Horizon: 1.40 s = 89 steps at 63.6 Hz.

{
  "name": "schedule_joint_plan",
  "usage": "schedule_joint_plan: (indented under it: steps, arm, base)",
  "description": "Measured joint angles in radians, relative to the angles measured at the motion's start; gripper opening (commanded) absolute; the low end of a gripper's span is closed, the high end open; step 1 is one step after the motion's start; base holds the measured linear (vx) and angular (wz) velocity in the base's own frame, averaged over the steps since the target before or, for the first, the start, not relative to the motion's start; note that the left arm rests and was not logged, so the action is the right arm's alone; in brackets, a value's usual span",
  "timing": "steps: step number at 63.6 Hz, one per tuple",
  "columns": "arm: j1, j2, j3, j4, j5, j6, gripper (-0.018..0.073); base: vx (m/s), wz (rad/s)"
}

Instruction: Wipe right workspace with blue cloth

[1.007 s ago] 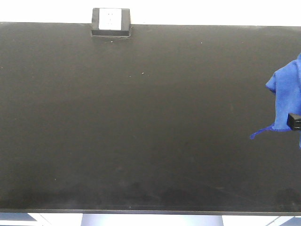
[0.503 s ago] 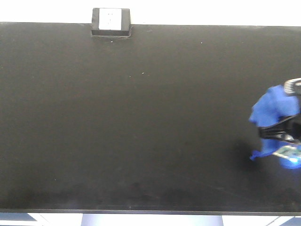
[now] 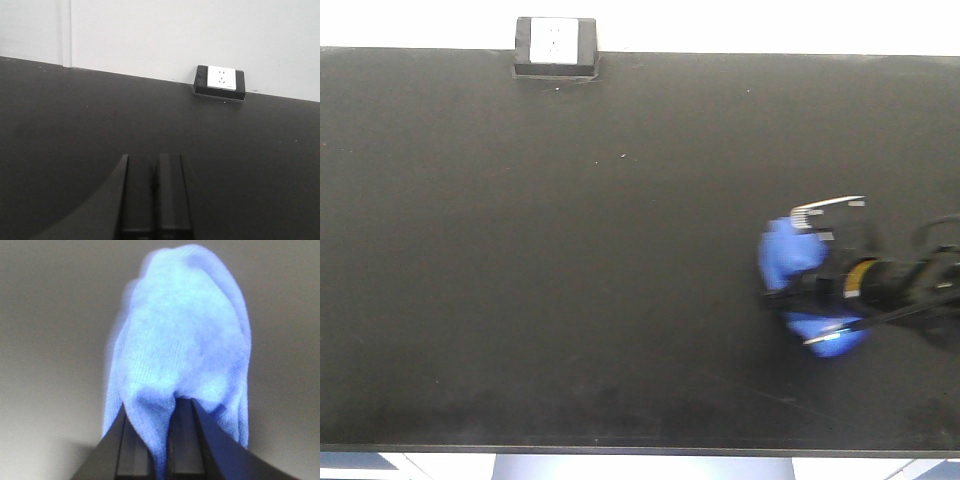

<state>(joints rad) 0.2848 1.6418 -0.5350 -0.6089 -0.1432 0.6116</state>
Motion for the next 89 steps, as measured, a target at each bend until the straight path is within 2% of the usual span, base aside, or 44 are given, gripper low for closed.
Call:
schedule_joint_plan:
  steps: [11,16,21,27,29,34,52,58,63,69,74,89]
  arm:
    - [0.263,0.018,-0.003,0.001,-0.066,0.078,0.0000]
    - [0.348,0.018,-0.003,0.015,-0.064,0.107,0.0000]
    - [0.393,0.018,-0.003,0.029,-0.050,0.117,0.0001]
    - [0.372,0.018,-0.008,0.045,-0.024,0.120,0.0003]
    - [0.351,0.017,-0.009,0.045,-0.016,0.120,0.0002]
    - [0.230,0.015,-0.014,0.041,0.027,0.113,0.0002]
    - [-0.399,0.018,-0.011,-0.011,-0.007,0.099,0.0002]
    - [-0.528,0.019,-0.006,-0.007,-0.027,0.111,0.0002]
    - [-0.555,0.020,-0.003,-0.005,-0.041,0.170,0.0002]
    - [-0.525,0.021,-0.001,-0.012,-0.063,0.258,0.0002]
    - [-0.448,0.021,0.001,-0.037,-0.097,0.309,0.0002]
    - [-0.099,0.032,0.004,-0.083,-0.230,0.360,0.0008]
  base:
    - [0.00,0.00]
    - [0.00,0.00]
    - [0.00,0.00]
    - [0.00,0.00]
    - [0.00,0.00]
    - [0.00,0.00]
    - [0.00,0.00]
    - [0.00,0.00]
    - [0.00,0.00]
    - [0.00,0.00]
    - [0.00,0.00]
    - [0.00,0.00]
